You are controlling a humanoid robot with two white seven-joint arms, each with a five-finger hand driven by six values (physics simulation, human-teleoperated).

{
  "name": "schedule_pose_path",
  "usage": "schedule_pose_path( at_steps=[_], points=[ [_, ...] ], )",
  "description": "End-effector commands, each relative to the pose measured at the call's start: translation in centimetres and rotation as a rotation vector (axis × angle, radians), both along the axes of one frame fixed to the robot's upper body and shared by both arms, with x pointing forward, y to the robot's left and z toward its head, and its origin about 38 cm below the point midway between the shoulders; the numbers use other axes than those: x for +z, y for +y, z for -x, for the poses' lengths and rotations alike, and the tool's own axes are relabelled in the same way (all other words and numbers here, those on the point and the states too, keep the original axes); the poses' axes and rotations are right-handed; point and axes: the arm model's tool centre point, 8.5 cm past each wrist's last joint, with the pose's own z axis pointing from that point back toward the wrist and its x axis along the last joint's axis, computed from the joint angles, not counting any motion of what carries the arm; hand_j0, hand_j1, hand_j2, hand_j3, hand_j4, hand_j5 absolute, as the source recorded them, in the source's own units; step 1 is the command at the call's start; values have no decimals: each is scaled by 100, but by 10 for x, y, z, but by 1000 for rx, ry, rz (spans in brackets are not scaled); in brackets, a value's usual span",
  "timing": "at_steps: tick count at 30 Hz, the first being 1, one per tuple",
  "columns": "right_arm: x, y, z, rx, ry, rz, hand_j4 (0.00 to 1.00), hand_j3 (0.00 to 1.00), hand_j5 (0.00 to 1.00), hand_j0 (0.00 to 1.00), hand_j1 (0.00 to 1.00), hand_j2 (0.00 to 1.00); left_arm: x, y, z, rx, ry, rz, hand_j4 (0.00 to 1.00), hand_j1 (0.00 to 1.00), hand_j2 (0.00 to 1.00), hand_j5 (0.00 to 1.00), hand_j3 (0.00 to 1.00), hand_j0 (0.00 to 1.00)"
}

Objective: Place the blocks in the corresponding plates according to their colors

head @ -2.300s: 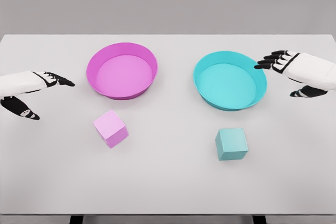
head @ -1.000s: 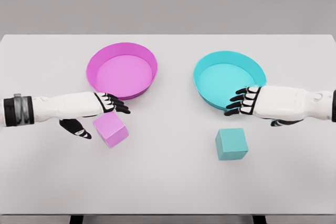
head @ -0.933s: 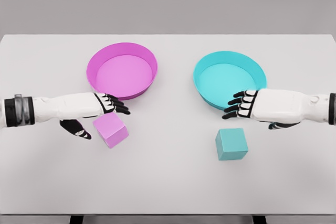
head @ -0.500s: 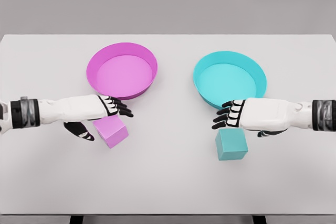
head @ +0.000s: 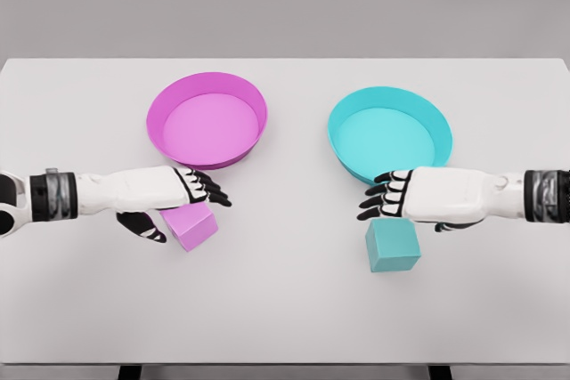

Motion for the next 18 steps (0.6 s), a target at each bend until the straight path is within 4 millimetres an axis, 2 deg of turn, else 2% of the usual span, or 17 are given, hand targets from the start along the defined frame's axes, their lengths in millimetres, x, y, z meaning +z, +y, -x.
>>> schedule_pose_path(
  at_steps=[1,4,5,7,8,10,18],
  points=[
    [-1,5,0,9,5,-14,100,100,100,100,100,100,-1,0,0,2,0,-1,92,92,92,92,92,92],
    [-2,6,1,10,7,-14,100,100,100,100,100,100,-1,-1,0,1,0,-4,89,89,89,89,89,89],
    [-4,13,0,23,9,-25,100,100,100,100,100,100,-1,0,0,1,0,-6,89,89,89,89,89,89],
    [-8,15,0,31,0,-8,100,100,100,100,100,100,-2,1,0,3,0,-10,89,89,89,89,89,89],
    [-15,16,1,31,15,-7,100,100,100,100,100,100,-2,1,0,2,-4,-17,86,86,86,86,86,86],
    [-15,14,-2,20,14,-4,100,100,100,100,100,100,-2,1,0,2,-4,-17,75,75,75,75,75,75],
    [-21,13,-1,25,9,17,100,100,100,100,100,100,-1,3,0,3,-6,-21,61,61,61,61,61,61]
  ],
)
